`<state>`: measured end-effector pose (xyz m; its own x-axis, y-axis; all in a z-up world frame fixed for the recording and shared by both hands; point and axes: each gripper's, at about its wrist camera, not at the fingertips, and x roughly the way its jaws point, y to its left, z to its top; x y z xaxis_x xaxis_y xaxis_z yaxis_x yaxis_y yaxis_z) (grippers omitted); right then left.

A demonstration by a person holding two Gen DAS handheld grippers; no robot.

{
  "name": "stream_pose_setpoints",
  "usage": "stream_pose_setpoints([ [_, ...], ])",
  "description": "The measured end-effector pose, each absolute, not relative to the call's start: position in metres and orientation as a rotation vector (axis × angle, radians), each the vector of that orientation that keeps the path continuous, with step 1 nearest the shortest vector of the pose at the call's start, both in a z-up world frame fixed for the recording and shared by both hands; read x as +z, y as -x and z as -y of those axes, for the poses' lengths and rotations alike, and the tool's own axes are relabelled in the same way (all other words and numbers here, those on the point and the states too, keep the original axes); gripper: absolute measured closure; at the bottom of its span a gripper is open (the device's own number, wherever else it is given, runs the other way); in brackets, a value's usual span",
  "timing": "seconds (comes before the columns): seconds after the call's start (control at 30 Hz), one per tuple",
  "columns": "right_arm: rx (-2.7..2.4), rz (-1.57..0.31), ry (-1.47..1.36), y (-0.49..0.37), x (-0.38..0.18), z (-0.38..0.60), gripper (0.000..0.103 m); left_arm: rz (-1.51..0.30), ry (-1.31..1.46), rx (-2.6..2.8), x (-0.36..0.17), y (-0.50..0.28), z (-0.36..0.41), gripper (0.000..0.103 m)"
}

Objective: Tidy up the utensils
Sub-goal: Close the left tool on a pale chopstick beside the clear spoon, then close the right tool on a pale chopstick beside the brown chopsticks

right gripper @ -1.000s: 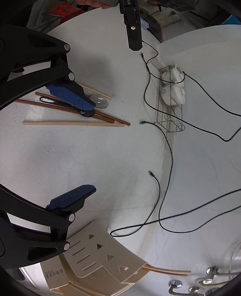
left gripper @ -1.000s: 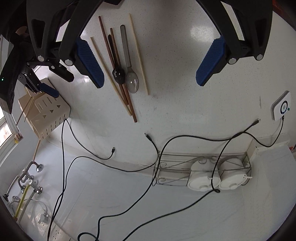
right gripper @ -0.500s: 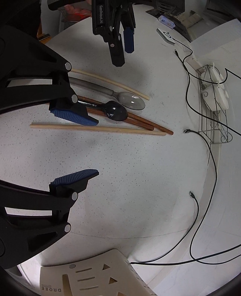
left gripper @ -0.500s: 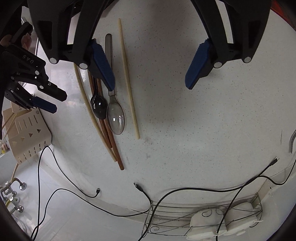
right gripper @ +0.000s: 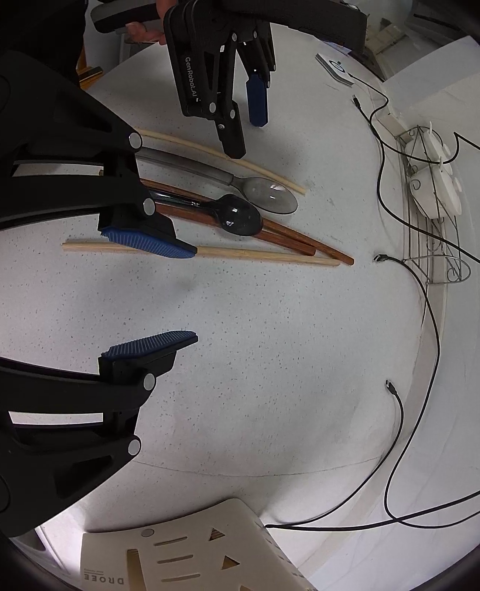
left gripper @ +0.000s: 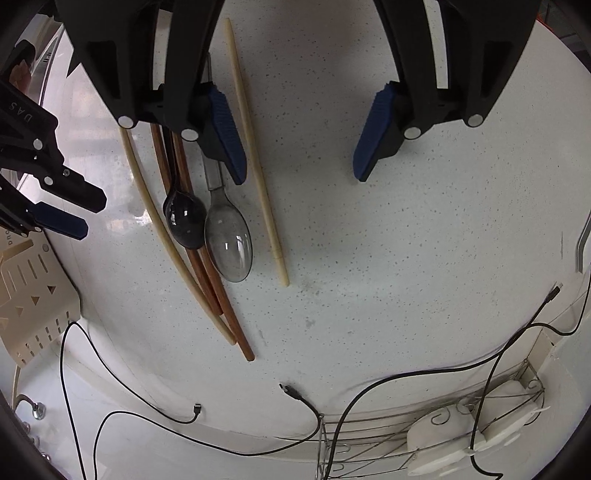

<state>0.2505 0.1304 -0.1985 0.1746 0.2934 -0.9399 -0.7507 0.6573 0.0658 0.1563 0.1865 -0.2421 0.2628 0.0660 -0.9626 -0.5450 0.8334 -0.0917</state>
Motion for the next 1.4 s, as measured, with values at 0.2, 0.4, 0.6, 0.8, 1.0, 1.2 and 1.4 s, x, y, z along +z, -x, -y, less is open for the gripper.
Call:
stream_pose_setpoints([
  [0.2, 0.770, -1.170, 0.431, -0.254, -0.194, -0.122, 0.064, -1.269, 0.394, 0.479, -0.245, -0.166, -0.179, 0.044],
  [0.4, 0.757, -1.152, 0.397, -0.259, -0.183, -0.112, 0.064, -1.295, 0.354, 0.473, -0.247, -0.177, -0.171, 0.046],
  [0.6, 0.743, -1.147, 0.380, -0.266, -0.181, -0.108, 0.063, -1.293, 0.344, 0.477, -0.245, -0.178, -0.177, 0.085],
  [0.8, 0.773, -1.148, 0.404, -0.262, -0.188, -0.120, 0.063, -1.297, 0.338, 0.450, -0.243, -0.170, -0.185, 0.093],
  [1.0, 0.816, -1.140, 0.450, -0.256, -0.196, -0.137, 0.063, -1.293, 0.358, 0.442, -0.243, -0.162, -0.190, 0.099],
  [1.2, 0.854, -1.146, 0.495, -0.249, -0.213, -0.152, 0.063, -1.302, 0.346, 0.427, -0.244, -0.155, -0.192, 0.099],
  [1.4, 0.848, -1.158, 0.547, -0.246, -0.224, -0.159, 0.064, -1.291, 0.357, 0.423, -0.243, -0.151, -0.193, 0.099],
])
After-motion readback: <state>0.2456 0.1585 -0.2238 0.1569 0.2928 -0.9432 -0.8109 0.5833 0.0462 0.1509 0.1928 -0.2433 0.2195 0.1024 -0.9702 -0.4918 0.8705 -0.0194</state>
